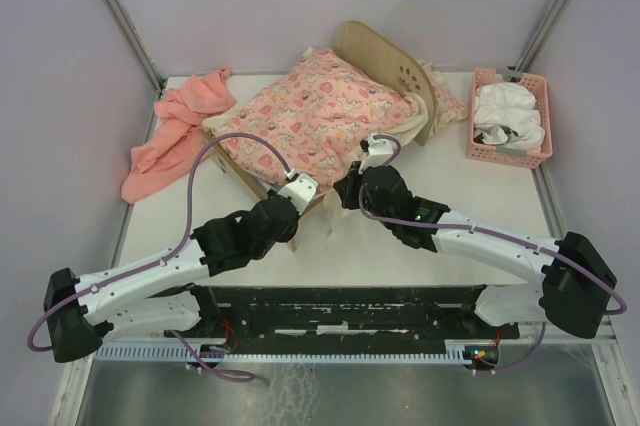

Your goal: Set up the pet bed

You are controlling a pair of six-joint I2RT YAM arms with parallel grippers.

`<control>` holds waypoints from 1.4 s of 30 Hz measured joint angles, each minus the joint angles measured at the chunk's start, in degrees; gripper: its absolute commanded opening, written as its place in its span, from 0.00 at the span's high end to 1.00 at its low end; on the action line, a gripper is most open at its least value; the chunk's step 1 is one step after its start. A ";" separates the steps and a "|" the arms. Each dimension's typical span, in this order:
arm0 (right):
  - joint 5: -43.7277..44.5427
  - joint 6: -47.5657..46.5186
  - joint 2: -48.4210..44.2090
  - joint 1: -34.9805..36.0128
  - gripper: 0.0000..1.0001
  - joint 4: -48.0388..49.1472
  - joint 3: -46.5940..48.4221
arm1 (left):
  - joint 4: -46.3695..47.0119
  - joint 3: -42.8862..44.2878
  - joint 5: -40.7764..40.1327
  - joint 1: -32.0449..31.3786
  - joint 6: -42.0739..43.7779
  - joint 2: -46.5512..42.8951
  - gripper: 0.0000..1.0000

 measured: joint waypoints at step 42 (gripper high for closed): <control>-7.41 -10.62 -0.96 -0.42 0.38 -15.82 7.04 | -8.76 0.35 -11.10 1.79 -23.23 -7.43 0.44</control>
